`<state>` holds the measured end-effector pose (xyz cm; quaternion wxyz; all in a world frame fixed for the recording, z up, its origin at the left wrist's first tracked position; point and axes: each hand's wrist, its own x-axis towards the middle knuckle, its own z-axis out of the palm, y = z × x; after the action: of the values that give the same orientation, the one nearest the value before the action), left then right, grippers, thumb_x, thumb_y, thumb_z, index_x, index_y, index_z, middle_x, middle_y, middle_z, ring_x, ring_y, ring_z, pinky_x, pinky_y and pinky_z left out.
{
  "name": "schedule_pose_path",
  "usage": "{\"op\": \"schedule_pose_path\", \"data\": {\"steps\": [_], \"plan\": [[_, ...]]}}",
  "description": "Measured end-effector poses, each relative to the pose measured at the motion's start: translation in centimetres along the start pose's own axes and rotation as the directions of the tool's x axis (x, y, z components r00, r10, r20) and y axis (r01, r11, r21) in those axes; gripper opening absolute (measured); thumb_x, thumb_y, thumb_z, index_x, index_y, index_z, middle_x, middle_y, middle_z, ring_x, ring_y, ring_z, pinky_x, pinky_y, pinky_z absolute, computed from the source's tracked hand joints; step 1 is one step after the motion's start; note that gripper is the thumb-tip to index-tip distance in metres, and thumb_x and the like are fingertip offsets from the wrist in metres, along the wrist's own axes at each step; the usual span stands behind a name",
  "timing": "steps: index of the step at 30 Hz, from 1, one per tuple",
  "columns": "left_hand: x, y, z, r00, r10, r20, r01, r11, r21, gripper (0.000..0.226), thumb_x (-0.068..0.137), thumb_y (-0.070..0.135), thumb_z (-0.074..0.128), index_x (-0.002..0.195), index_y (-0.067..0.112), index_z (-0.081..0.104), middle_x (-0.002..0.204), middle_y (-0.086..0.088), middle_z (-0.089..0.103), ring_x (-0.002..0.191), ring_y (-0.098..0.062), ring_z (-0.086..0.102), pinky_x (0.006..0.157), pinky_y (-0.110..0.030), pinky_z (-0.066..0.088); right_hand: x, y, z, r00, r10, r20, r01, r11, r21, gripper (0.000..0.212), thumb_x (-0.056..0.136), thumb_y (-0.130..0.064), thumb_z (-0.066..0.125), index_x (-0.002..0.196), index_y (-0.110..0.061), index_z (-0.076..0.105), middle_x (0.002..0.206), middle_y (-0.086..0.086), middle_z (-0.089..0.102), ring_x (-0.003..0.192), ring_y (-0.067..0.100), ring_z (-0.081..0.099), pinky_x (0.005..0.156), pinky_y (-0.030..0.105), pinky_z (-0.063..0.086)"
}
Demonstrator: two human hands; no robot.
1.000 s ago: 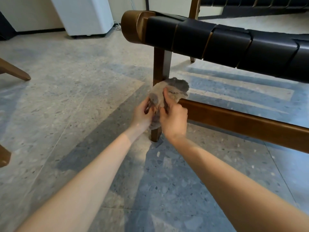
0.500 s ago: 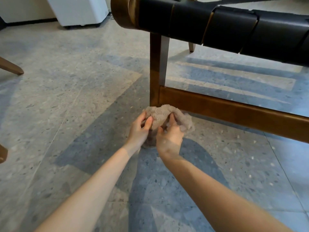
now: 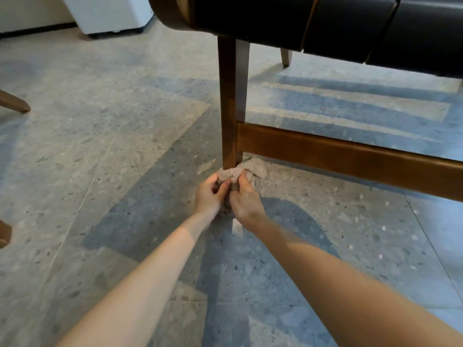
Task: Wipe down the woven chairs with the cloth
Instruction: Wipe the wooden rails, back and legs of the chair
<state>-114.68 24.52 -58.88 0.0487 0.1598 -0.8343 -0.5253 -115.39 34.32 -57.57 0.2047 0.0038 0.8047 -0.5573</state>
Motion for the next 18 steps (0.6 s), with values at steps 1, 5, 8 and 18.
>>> {"op": "schedule_pose_path", "data": {"steps": [1,5,8,18], "plan": [[-0.2,-0.1,0.2,0.999,-0.012,-0.032,0.012,1.0,-0.01,0.02,0.092,0.01,0.058,0.109,0.002,0.064,0.1,-0.013,0.07,0.095,-0.025,0.065,0.078,-0.024,0.05,0.0,0.2,-0.3,1.0,-0.002,-0.019,0.001,0.999,-0.055,0.061,0.097,-0.013,0.042,0.153,-0.018,0.017,0.145,0.015,0.043,0.129,0.03,0.045,0.106,0.035,0.038],[-1.6,0.3,1.0,0.968,-0.024,-0.25,0.028,0.999,0.014,0.019,0.084,0.007,0.067,0.103,0.01,0.067,0.101,-0.006,0.069,0.097,-0.023,0.064,0.085,-0.036,0.051,-0.3,0.3,-2.1,0.996,-0.069,-0.05,0.061,0.985,-0.16,0.047,0.089,-0.005,0.054,0.135,-0.009,0.046,0.121,0.012,0.061,0.112,0.028,0.057,0.092,0.031,0.047],[-3.3,1.2,1.6,0.965,0.066,-0.254,-0.078,0.996,-0.038,0.024,0.085,0.001,0.064,0.104,0.015,0.066,0.104,0.001,0.067,0.101,-0.018,0.062,0.089,-0.035,0.05,-1.1,-0.5,-3.9,0.982,-0.185,0.037,0.188,0.941,-0.283,0.043,0.084,-0.002,0.058,0.123,-0.013,0.045,0.096,0.004,0.058,0.095,0.025,0.059,0.069,0.023,0.042],[-9.5,10.2,9.7,0.926,0.375,0.032,-0.371,0.924,-0.098,0.032,0.085,0.011,0.067,0.112,0.027,0.059,0.107,0.014,0.062,0.102,0.001,0.057,0.086,-0.004,0.041,-10.7,0.6,-19.7,0.958,-0.284,0.048,0.254,0.752,-0.608,0.038,0.086,-0.022,0.068,0.116,-0.01,0.048,0.1,0.006,0.064,0.085,0.024,0.061,0.063,0.021,0.037]]}}
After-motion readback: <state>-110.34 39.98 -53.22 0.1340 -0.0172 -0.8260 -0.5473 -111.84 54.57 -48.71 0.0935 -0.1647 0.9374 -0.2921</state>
